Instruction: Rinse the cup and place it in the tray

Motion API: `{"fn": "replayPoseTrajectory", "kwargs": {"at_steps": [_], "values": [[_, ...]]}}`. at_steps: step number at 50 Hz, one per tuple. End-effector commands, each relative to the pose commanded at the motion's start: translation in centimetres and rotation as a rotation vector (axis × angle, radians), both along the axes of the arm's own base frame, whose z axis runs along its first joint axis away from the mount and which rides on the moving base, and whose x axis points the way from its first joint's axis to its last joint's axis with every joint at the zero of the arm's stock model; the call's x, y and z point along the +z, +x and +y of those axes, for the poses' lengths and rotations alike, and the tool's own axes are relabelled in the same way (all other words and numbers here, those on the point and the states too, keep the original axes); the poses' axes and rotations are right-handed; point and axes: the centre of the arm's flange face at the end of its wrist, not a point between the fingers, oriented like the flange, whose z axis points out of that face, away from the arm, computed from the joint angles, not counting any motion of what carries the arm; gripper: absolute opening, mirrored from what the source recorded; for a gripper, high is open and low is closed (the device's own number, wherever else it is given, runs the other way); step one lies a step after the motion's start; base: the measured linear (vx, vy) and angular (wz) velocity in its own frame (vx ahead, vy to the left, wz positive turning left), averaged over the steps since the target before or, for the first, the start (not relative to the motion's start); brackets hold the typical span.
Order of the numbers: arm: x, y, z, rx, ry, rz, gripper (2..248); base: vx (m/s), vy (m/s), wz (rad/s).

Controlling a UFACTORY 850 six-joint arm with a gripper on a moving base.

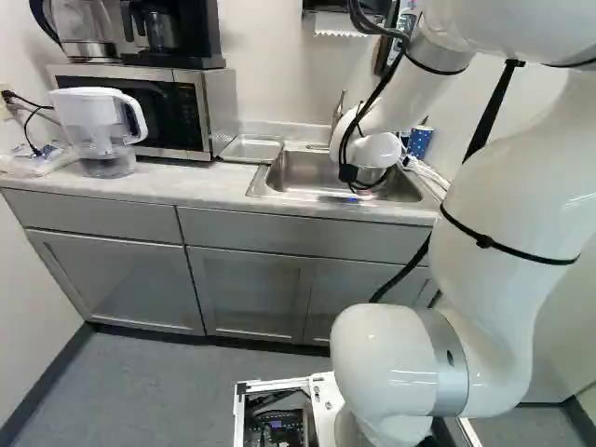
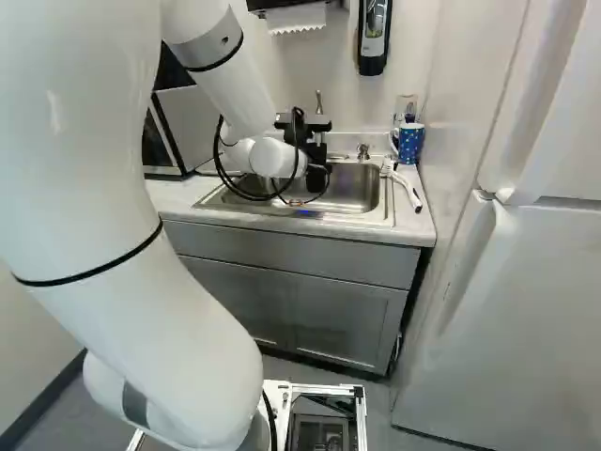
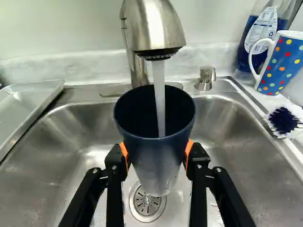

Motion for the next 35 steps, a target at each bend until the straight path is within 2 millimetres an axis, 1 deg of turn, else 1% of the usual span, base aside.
{"fn": "replayPoseTrajectory", "kwargs": {"at_steps": [35], "values": [[0.0, 0.0, 0.0, 0.0, 0.0, 0.0, 125, 0.0, 0.0, 0.0]]}}
